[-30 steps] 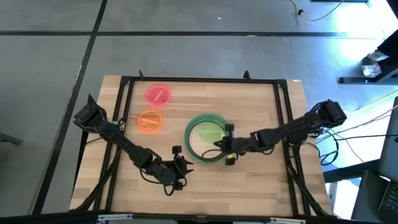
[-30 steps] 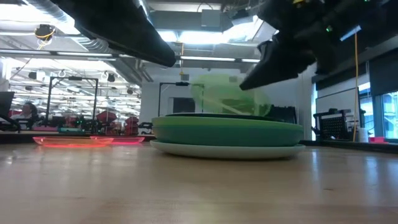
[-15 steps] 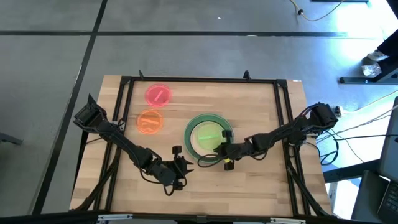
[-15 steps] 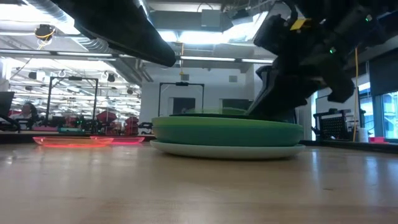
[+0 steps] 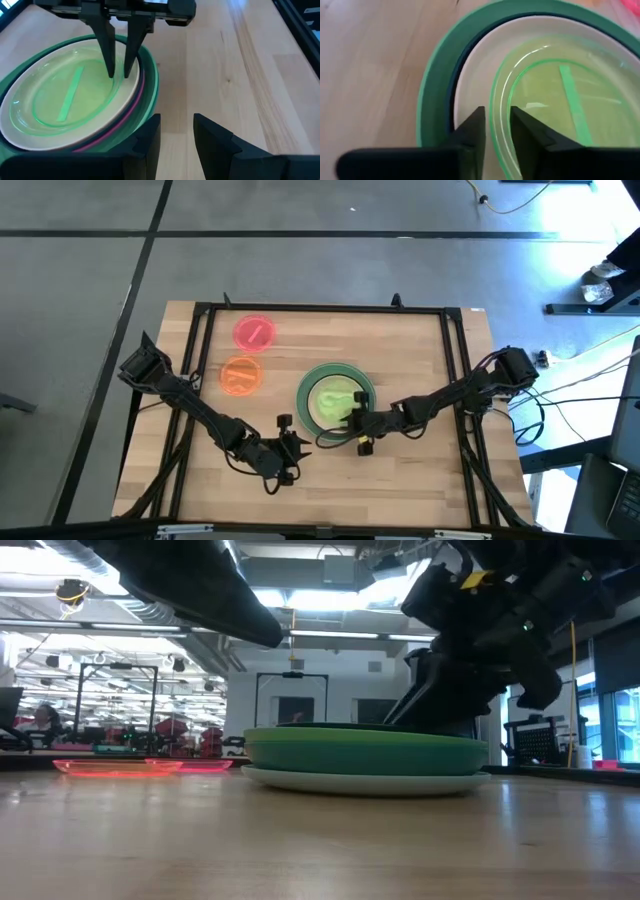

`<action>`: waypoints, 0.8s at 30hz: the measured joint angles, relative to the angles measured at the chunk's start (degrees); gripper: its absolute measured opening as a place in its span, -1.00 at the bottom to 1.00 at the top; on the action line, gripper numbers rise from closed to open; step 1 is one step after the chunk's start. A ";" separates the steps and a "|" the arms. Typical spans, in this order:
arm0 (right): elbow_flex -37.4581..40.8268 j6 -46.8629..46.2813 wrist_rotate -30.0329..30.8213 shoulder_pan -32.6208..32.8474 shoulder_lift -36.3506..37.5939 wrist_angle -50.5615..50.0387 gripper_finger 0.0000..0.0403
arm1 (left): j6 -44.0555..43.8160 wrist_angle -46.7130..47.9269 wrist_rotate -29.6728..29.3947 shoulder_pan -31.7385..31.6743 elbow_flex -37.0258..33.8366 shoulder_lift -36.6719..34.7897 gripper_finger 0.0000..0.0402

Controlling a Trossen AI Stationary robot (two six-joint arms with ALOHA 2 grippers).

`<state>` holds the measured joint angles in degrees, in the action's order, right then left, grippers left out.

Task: Stack plastic plates
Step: Stack the transparent green plate on top of the white plate, then stack the transparent orange plate on top of the transparent green plate

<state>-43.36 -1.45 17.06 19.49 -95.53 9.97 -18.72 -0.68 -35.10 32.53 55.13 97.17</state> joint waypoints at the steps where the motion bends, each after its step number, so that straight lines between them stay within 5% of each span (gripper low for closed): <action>1: -0.04 1.28 0.13 0.00 0.10 -0.16 -0.56 | 0.45 0.06 -0.08 0.02 0.00 0.00 -0.46; 8: -8.16 1.98 2.50 1.40 5.25 -16.56 -0.43 | 1.26 2.27 -0.21 0.91 0.00 -0.83 -0.46; 13: -9.15 1.76 6.08 4.88 8.24 -18.76 -0.45 | -0.55 9.40 -0.21 1.46 0.00 -4.39 -0.46; 24: -9.04 1.88 11.78 10.51 8.84 -21.37 -0.45 | -16.96 39.94 0.38 -4.59 0.00 -9.22 -0.46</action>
<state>-52.40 0.43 28.84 29.99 -86.70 -11.40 -35.68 39.25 -34.72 27.94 55.13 87.94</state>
